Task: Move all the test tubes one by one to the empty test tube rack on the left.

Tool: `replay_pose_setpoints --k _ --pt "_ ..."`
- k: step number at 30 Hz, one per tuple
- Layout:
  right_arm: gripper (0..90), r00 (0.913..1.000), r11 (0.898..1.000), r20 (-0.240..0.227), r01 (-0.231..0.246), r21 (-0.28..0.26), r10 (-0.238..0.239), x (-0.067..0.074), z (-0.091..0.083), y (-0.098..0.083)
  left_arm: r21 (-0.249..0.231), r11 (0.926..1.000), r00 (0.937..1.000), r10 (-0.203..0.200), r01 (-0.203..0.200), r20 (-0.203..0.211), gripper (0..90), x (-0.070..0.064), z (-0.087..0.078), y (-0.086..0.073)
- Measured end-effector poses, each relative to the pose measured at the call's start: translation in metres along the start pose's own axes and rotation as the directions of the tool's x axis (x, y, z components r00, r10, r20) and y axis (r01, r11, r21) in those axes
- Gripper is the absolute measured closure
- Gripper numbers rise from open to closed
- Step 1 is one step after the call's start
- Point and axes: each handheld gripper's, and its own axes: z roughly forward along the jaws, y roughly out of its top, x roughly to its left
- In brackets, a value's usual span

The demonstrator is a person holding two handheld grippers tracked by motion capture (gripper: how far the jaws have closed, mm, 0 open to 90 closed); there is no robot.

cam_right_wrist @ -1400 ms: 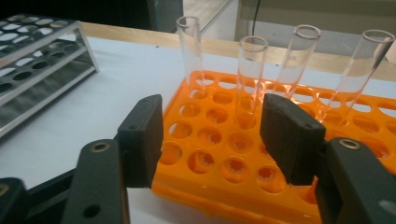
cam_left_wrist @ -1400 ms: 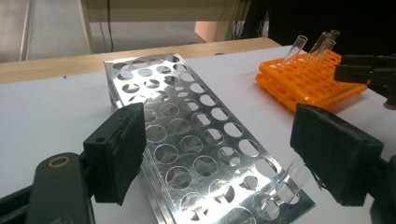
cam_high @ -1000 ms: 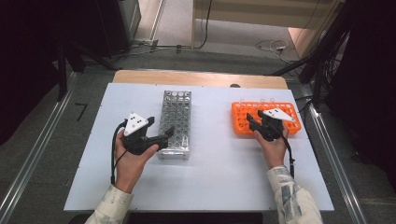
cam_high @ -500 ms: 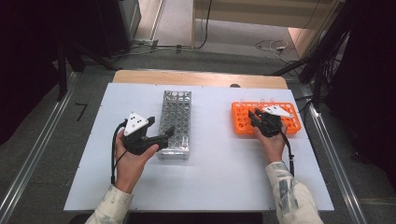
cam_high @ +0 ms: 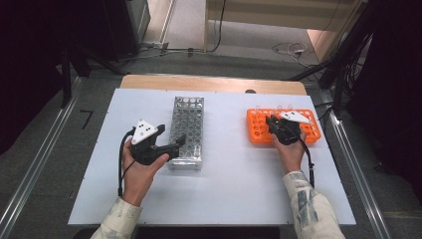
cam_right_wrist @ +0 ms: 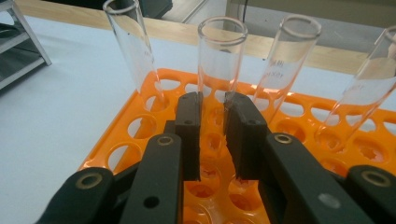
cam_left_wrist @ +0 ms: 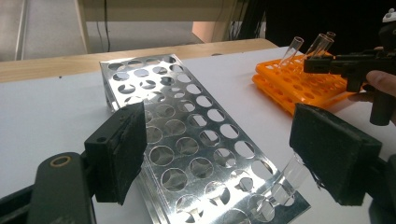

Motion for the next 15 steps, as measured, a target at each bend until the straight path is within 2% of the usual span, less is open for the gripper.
replay_pose_setpoints --k 10,15 --pt "73.2 0.9999 0.999 0.014 0.003 -0.033 -0.003 0.003 -0.013 0.012 -0.005 1.0 1.0 -0.005 0.005 -0.003 18.9 0.0 -0.002 0.001" --pt "73.2 1.0 0.999 -0.001 -0.004 -0.053 0.004 0.003 -0.021 0.016 -0.002 1.0 1.0 -0.004 0.004 -0.002 18.8 0.0 -0.002 0.002"
